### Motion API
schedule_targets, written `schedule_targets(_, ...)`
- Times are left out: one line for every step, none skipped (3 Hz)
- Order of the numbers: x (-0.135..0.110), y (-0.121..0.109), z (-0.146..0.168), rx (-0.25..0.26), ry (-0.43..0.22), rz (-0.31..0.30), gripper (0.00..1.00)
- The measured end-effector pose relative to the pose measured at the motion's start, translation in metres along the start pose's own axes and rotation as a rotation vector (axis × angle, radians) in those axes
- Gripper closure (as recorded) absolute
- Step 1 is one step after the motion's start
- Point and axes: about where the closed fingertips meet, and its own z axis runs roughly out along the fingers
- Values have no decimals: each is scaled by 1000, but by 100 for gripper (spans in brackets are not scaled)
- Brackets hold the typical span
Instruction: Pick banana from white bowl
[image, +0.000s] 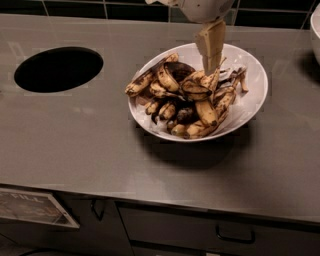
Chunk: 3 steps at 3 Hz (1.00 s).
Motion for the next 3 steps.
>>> schedule_targets(-2,-9,3,-4,-12,-64,0)
schedule_targets(-2,-13,11,-7,-40,-118,0)
schedule_targets(-2,-14,22,-23,-71,-158,0)
